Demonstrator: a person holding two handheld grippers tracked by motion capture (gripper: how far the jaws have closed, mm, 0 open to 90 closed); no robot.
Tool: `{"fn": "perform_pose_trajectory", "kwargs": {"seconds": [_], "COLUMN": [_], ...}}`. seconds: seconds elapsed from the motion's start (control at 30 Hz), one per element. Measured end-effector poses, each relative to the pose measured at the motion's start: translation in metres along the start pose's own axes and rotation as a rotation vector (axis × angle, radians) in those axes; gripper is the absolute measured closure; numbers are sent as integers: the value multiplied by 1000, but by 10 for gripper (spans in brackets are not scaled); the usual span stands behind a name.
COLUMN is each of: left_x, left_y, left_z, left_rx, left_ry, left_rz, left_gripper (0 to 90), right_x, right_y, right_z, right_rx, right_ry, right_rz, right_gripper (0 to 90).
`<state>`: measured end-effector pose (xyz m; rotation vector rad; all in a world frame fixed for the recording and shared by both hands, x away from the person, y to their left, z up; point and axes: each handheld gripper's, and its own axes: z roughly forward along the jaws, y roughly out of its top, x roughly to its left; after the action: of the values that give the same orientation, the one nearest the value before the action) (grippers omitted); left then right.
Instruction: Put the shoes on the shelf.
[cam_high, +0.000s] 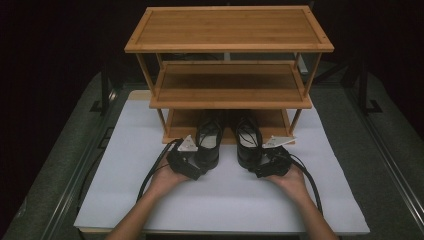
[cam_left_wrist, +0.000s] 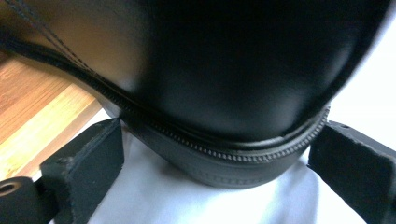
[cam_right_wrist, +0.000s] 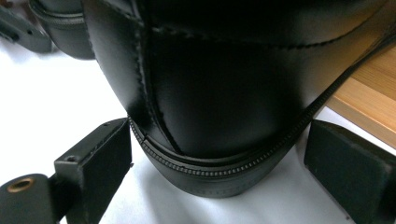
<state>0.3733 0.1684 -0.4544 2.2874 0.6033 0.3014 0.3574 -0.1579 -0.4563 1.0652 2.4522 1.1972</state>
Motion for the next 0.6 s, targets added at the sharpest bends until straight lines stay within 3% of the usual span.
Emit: {"fn": "perform_pose_trajectory", "kwargs": {"seconds": [0.17, 0.3, 0.5, 0.6], "left_x": [1, -4, -8, -12], "left_y": [4, 8, 12, 14], "left_z": [4, 8, 9, 10], "left_rx": [-14, -18, -11, 20], "left_ry": [-22, -26, -19, 17], "left_rz": [-30, -11, -27, -7], "left_gripper": [40, 73, 75, 74], "right_x": [4, 11, 15, 21], "right_y": [4, 10, 11, 11], "right_z": [3, 9, 8, 10], "right_rx": [-2, 5, -4, 1], "right_ry": [7, 5, 12, -13], "right_rz": [0, -10, 2, -21], "right_gripper": [83, 95, 111, 124]}}
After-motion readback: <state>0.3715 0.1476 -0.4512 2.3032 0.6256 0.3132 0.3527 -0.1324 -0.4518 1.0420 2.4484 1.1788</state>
